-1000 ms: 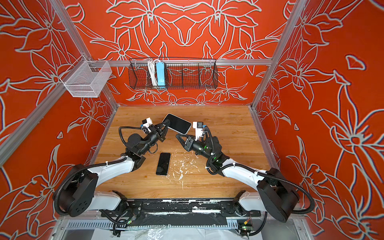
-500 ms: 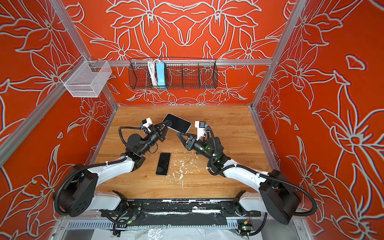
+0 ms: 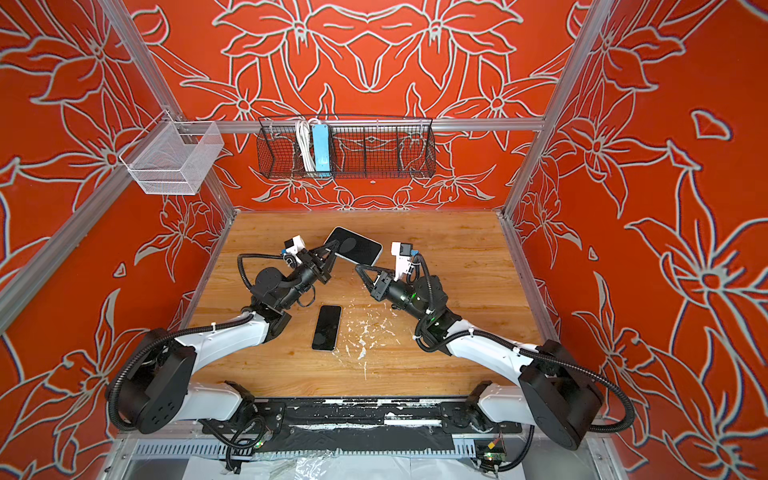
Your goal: Take the phone out of the phone case
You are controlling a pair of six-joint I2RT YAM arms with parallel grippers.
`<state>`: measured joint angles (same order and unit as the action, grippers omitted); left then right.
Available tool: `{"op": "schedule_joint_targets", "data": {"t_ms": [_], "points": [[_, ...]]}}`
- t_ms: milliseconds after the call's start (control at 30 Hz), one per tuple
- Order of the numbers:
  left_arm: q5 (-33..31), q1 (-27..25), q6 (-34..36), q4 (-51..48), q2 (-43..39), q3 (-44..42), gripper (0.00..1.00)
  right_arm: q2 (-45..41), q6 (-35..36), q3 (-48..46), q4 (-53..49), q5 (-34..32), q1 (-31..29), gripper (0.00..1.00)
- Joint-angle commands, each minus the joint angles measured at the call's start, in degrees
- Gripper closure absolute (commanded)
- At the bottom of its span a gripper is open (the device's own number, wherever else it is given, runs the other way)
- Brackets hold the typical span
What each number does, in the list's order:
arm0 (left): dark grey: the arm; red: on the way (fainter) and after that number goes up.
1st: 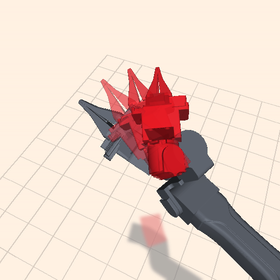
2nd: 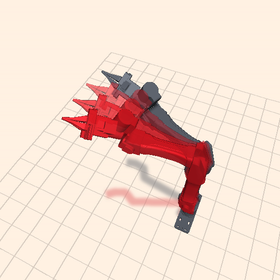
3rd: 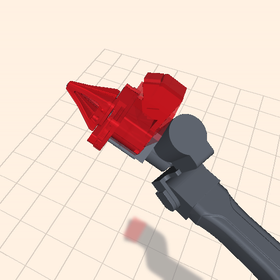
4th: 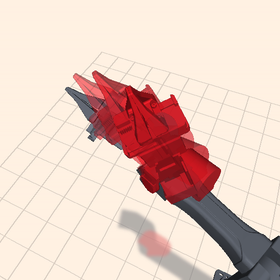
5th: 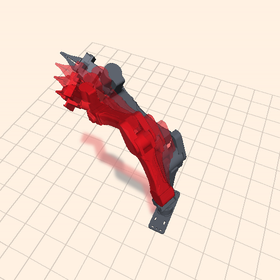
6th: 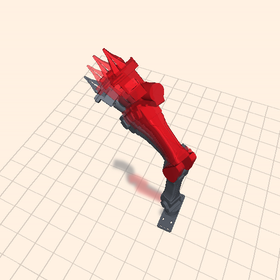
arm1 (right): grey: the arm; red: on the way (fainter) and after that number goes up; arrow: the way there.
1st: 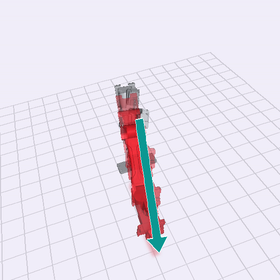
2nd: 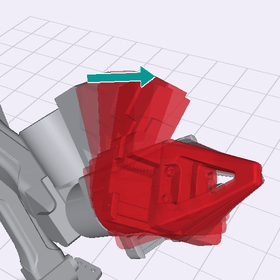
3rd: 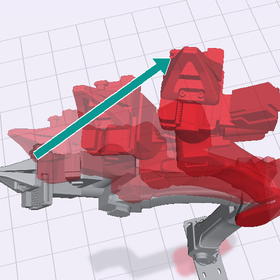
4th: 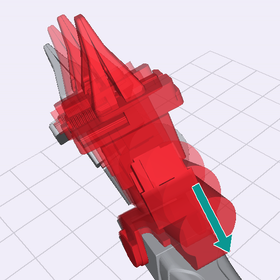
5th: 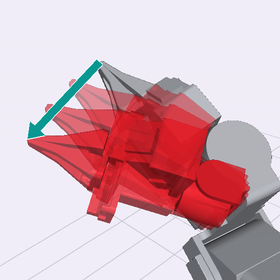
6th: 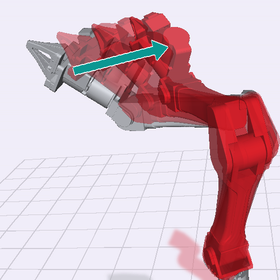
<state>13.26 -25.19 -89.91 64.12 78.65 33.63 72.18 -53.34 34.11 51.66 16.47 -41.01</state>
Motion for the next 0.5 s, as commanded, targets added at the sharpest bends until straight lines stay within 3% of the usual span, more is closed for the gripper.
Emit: {"op": "schedule_joint_targets", "data": {"t_ms": [0, 467], "points": [[-0.8, -0.2, -1.7, 4.1, -2.5, 0.1, 1.0, -0.7, 1.6, -0.7, 0.4, -1.7, -0.3, 0.87], [-2.5, -1.5, -9.3, 4.7, -4.2, 0.3, 1.0, 1.0, 11.8, -0.4, -4.8, -3.5, -1.2, 0.87]]}}
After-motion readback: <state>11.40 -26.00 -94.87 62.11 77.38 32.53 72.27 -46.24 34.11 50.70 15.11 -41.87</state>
